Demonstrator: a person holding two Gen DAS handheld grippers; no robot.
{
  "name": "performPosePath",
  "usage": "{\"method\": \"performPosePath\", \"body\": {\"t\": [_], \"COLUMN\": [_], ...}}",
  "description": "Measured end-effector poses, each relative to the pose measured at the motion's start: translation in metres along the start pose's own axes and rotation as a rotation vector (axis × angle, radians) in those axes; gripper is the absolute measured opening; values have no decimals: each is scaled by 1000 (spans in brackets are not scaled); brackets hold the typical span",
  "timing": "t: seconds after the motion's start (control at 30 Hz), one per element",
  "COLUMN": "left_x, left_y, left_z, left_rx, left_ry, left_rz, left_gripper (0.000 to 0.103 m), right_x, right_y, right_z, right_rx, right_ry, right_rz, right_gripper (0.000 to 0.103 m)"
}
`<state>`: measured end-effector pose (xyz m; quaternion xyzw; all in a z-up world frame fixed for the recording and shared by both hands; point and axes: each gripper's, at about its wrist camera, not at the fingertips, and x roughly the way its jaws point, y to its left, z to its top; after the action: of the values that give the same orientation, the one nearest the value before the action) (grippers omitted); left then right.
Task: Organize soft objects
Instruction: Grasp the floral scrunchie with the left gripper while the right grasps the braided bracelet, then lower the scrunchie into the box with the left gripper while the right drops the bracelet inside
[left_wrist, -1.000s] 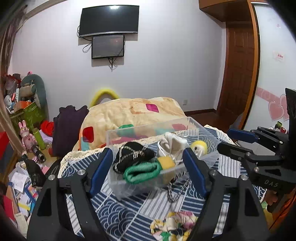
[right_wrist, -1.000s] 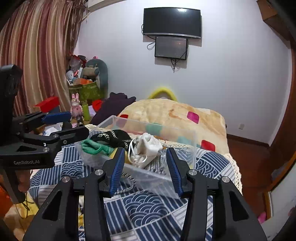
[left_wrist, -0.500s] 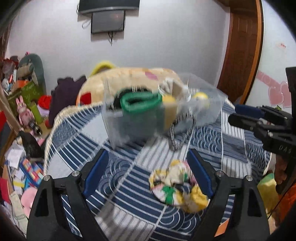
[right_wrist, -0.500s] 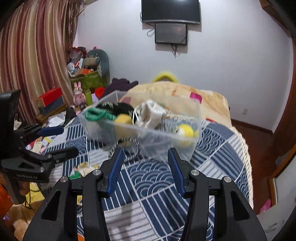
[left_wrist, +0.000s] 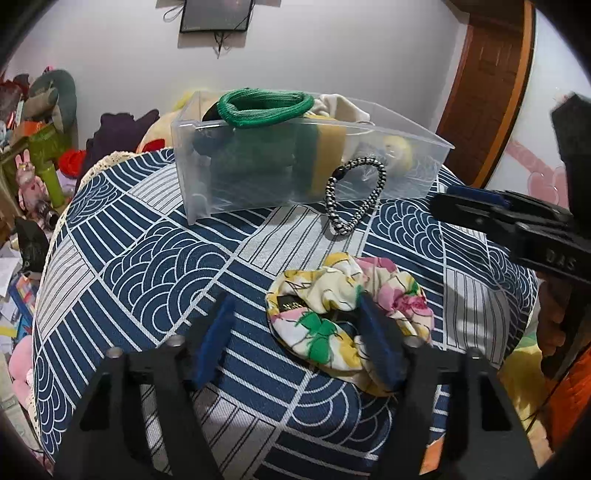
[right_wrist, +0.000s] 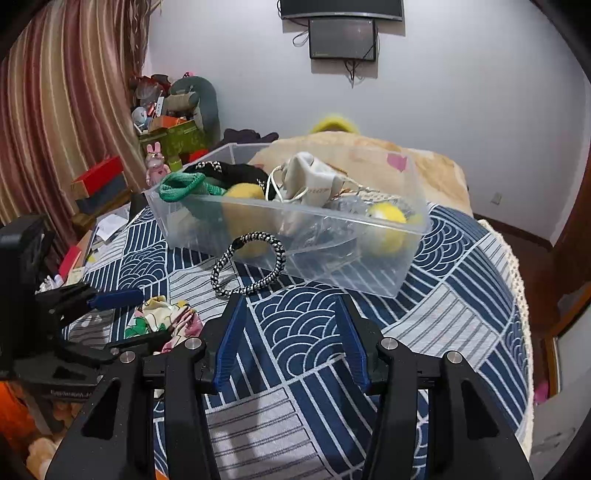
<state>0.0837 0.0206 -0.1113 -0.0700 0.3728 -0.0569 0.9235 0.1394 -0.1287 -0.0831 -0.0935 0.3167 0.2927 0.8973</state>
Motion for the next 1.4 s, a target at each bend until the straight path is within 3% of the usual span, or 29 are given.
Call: {"method": "performPosePath", "body": {"t": [0.1,0.2,0.7,0.8,1.03,1.4], "left_x": [-4,-9,-40,-44,-43,-56], "left_y": [-6,-7,26,27,27,24], "left_z": [-6,-8,13,16,15,23], "left_rx": [25,25,-29,-27,-27,-12], "left_ry": [-18,-26,-139,-158,-167,-217], "left_rz": [-2,-18,36,46,44,63], "left_gripper": [29,20,17,17,17,17], "right_x": [5,9,44,47,46,30], "right_y": [0,-2,0,4,9,12], "right_z": [3,6,19,18,18,22], "right_rx": [7,19,34,41,38,25], "right_ry": [7,10,99,121,122,37], "right_rz": [10,12,53,65,51,35], "right_gripper": [46,46,46,39,13,7]}}
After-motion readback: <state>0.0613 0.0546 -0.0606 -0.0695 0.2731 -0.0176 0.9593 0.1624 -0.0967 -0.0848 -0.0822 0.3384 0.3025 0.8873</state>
